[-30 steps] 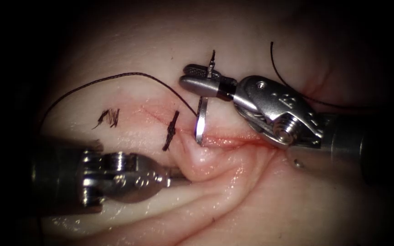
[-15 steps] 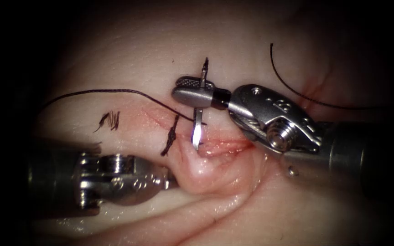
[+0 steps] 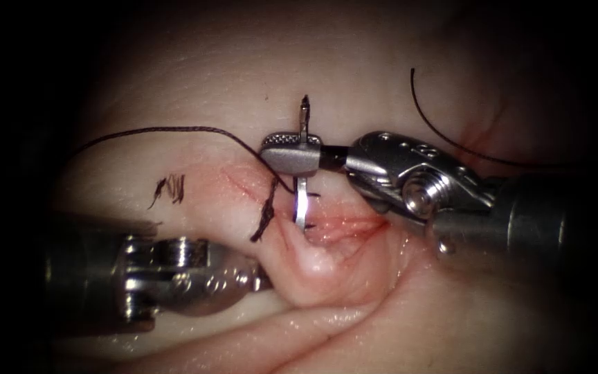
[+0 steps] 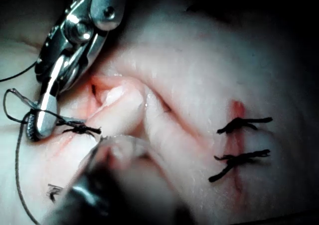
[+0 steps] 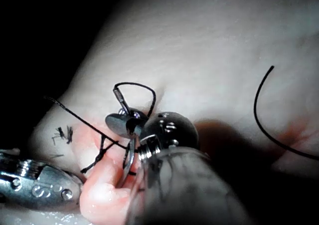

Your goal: Wound Closure

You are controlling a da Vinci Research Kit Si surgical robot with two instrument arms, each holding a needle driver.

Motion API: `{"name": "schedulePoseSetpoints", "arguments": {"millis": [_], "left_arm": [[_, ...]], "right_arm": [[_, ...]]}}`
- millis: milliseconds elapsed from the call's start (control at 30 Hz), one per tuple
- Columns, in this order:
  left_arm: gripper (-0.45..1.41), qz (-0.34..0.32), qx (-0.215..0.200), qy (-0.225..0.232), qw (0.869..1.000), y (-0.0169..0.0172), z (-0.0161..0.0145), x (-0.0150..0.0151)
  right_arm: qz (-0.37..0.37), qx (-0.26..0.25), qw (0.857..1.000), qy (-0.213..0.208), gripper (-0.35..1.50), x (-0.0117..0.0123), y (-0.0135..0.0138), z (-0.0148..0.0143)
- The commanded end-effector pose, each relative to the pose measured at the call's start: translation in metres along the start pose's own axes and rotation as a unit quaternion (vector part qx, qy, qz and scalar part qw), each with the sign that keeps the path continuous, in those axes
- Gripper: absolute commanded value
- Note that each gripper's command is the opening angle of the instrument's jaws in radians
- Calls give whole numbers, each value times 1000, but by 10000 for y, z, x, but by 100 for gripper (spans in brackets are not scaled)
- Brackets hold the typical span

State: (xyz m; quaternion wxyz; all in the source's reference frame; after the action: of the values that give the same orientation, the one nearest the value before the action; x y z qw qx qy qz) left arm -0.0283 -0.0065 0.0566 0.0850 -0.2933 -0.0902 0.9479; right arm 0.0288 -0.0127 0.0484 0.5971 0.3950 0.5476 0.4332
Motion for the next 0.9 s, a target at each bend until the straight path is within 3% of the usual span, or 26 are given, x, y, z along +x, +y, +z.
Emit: {"name": "schedulePoseSetpoints", "arguments": {"millis": [33,467,900], "left_arm": [[-43,1,0,1,1000,-1,7,2],[-43,2,2,-1,1000,-2,6,-1],[-43,3,1,0,1000,-2,5,-2]], "right_arm": [[3,1,1000,1,-35,1,1,7],[140,10,990,-7,-35,0,-17,0],[177,36,983,-20,-35,-8,-53,7]]}}
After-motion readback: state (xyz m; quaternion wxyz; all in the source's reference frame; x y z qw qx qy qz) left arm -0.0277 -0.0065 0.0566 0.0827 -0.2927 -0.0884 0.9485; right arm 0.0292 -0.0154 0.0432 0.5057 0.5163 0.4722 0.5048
